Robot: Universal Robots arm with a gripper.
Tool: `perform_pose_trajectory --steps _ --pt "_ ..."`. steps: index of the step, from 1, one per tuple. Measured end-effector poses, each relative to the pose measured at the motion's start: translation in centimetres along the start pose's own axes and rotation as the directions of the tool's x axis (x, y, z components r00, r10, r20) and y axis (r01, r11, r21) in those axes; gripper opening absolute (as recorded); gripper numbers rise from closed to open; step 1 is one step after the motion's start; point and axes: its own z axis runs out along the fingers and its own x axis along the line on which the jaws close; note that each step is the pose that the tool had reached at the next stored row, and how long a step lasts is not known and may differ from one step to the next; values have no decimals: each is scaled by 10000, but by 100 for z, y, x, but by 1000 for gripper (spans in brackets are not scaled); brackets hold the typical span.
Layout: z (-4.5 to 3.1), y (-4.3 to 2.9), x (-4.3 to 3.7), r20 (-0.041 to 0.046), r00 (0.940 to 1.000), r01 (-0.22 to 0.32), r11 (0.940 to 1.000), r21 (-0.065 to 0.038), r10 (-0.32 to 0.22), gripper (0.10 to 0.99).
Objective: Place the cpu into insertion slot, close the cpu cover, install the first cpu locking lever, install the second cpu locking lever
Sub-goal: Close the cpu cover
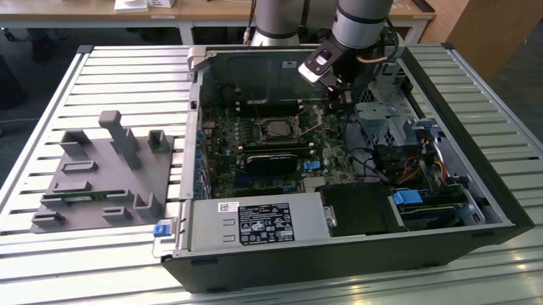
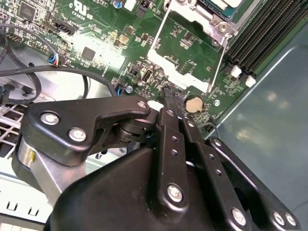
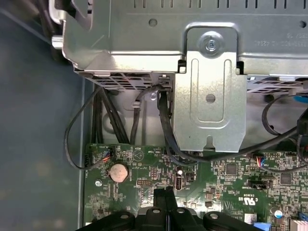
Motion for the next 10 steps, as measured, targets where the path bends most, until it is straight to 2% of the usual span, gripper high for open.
perform_pose_trajectory --steps 6,10 --pt "51 -2 -3 2 10000 0 10000 2 0 106" --pt "54 -54 -3 1 10000 0 10000 1 0 106"
